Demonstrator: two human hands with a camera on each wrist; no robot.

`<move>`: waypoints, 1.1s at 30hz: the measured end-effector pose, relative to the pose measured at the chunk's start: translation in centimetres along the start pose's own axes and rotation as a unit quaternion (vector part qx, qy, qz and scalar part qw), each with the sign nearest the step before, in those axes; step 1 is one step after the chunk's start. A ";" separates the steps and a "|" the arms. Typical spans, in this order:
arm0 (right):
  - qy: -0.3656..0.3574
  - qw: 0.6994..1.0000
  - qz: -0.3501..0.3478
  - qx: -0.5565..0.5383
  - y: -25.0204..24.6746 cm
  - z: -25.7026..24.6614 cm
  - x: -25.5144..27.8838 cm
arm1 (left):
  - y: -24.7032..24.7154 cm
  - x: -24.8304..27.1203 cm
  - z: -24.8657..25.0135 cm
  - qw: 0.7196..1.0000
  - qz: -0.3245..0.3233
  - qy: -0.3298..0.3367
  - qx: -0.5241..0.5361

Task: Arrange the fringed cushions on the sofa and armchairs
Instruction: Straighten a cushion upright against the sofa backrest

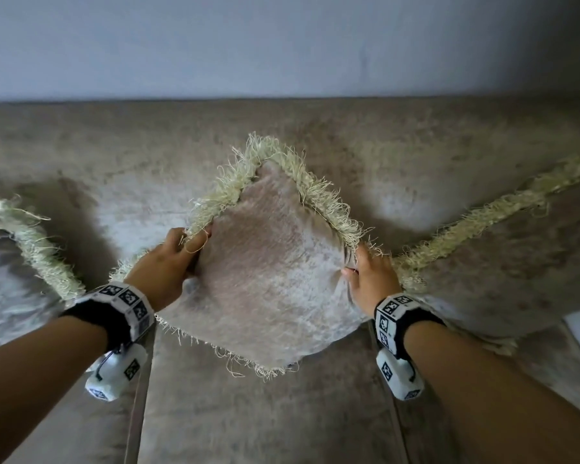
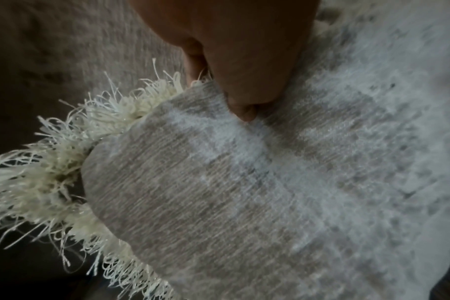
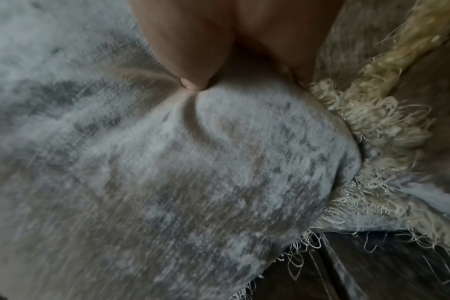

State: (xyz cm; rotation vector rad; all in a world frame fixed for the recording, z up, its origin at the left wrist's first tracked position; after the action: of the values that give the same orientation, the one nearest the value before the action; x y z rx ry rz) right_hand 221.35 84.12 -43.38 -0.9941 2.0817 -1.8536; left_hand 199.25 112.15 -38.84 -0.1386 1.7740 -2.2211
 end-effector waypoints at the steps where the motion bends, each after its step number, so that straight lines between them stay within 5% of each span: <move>1: -0.005 1.000 0.006 0.002 -0.6 -0.1 0.4 | -0.4 0.4 0.1 1.000 0.006 0.003 0.001; 11: -0.128 0.990 0.054 -0.007 -6.8 -0.4 3.7 | -5.8 5.6 -0.6 0.994 0.085 0.061 0.035; 16: -0.163 0.986 -0.025 0.040 -5.6 -2.4 1.9 | -2.0 4.1 -3.5 0.995 -0.093 -0.038 0.019; 20: -0.160 0.986 -0.040 0.024 -2.8 -3.2 0.3 | 2.1 2.0 -4.1 0.983 -0.146 -0.086 0.067; 26: -0.096 0.994 -0.041 0.036 0.6 -3.5 -0.2 | 3.6 1.8 -4.5 0.989 -0.080 -0.080 0.091; 33: -0.118 0.992 0.029 -0.016 -0.3 -4.5 0.6 | 1.8 2.3 -3.7 0.996 -0.045 -0.047 0.060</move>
State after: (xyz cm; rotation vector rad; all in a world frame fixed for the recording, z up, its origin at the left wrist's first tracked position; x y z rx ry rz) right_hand 218.55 87.37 -42.00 -1.0892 1.9846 -1.5938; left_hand 196.43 114.62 -41.65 -0.2989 1.6096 -2.3366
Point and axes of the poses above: each hand's wrist, its own x-axis away from the middle knuckle, its own y-axis out of the palm, z = x × y, the point moved 8 cm from there along -x, towards the middle knuckle, and after that the axes turned 5 degrees about x, right-handed, at the moved point
